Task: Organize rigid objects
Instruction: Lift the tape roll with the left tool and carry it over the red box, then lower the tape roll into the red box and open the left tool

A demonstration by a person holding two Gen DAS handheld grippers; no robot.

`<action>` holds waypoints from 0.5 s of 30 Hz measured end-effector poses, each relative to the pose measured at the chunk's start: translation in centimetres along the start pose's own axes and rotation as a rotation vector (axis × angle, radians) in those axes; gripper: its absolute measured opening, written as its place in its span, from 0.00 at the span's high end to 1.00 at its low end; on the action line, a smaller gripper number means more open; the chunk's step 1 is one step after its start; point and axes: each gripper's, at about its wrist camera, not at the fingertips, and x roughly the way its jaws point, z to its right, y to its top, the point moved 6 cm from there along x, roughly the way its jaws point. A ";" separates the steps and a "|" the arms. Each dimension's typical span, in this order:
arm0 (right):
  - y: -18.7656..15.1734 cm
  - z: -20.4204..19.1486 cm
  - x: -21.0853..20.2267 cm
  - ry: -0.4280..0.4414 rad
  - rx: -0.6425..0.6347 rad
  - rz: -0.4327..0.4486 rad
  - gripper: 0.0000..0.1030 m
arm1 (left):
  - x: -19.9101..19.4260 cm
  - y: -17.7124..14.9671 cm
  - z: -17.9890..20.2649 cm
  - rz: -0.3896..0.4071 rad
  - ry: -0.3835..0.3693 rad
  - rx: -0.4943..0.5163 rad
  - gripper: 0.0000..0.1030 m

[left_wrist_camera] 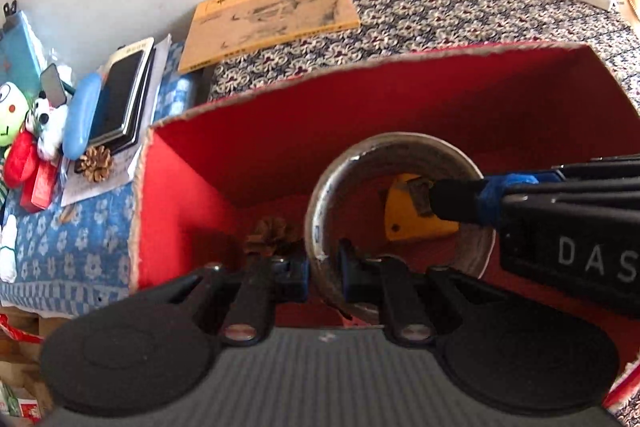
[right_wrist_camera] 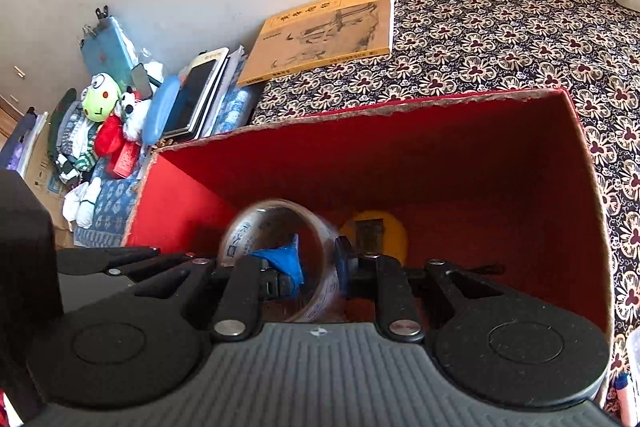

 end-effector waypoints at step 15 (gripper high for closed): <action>0.0 0.7 0.8 -0.002 0.040 0.023 1.00 | 1.5 -0.4 -1.1 -0.022 -0.034 -0.052 0.86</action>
